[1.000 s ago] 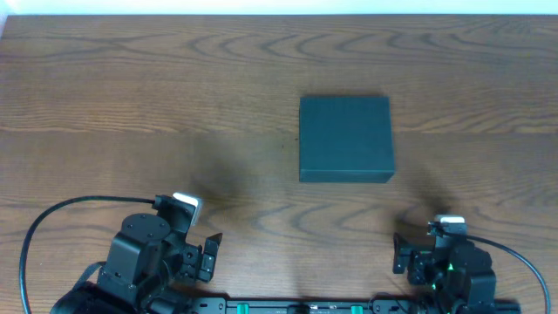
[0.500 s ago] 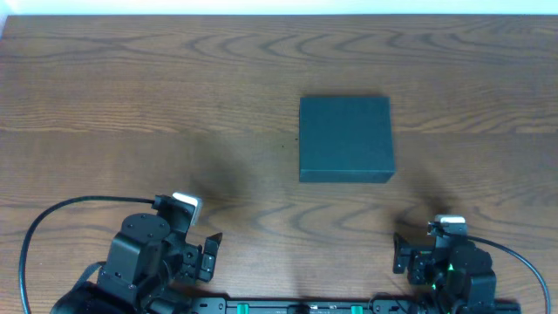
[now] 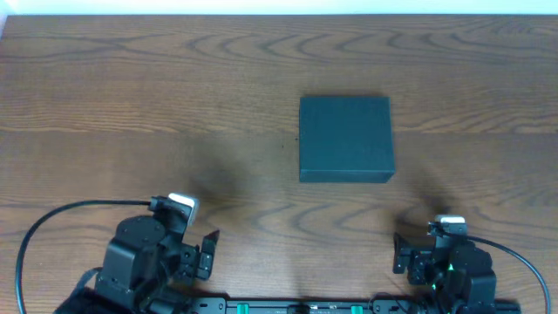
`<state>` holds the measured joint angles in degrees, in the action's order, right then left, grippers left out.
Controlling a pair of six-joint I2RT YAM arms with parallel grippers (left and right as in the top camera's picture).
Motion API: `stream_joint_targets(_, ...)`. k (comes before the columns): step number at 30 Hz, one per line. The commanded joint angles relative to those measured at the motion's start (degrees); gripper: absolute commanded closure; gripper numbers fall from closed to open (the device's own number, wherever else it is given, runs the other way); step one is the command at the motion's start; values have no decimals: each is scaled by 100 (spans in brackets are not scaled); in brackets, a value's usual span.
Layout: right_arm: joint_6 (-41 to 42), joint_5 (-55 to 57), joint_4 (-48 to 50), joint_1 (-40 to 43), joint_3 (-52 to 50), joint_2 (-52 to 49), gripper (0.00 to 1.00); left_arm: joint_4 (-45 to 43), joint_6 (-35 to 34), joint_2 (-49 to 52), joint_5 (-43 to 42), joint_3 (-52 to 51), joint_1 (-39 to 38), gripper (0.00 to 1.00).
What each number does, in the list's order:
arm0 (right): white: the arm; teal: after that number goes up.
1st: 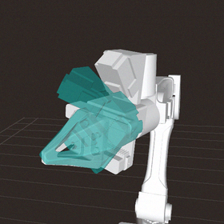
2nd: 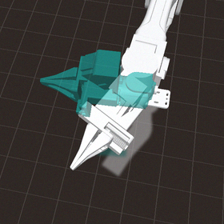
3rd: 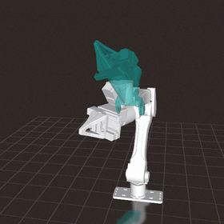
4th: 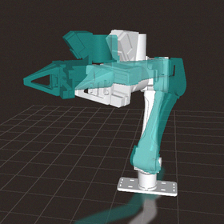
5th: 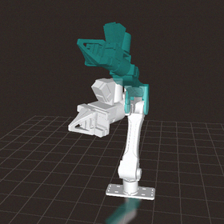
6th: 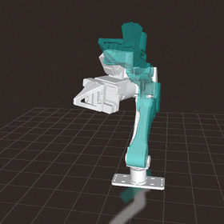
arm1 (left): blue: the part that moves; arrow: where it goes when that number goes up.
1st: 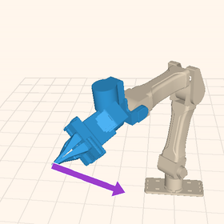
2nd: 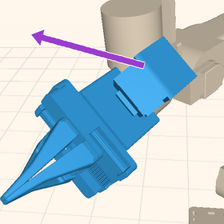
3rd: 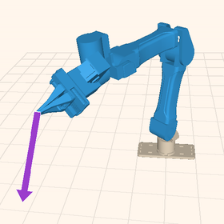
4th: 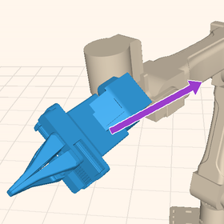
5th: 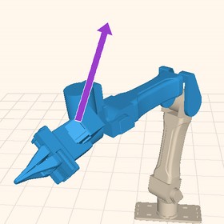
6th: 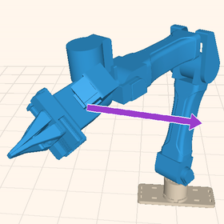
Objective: Pack container
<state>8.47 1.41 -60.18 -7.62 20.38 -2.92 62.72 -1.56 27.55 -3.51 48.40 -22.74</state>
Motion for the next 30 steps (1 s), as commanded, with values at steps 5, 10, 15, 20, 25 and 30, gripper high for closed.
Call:
stream_joint_targets(5,-85,-15,-22,57,-35,55,1,-737,282,-1215,92,-1285,660,4)
stream_joint_targets(10,-85,-15,-22,57,-35,55,1,-638,267,-1987,92,-1932,1019,5)
stream_joint_targets(15,-85,-15,-22,57,-35,55,1,-442,267,-2385,63,-2345,1126,5)
stream_joint_targets(20,-85,-15,-22,57,-35,55,1,-404,284,-2741,116,-2693,1128,5)
stream_joint_targets(25,-85,-15,-22,57,-35,55,1,-297,284,-2736,109,-2844,1150,4)
stream_joint_targets(30,-85,-15,-22,57,-35,55,1,-396,267,-2736,94,-2973,1147,5)
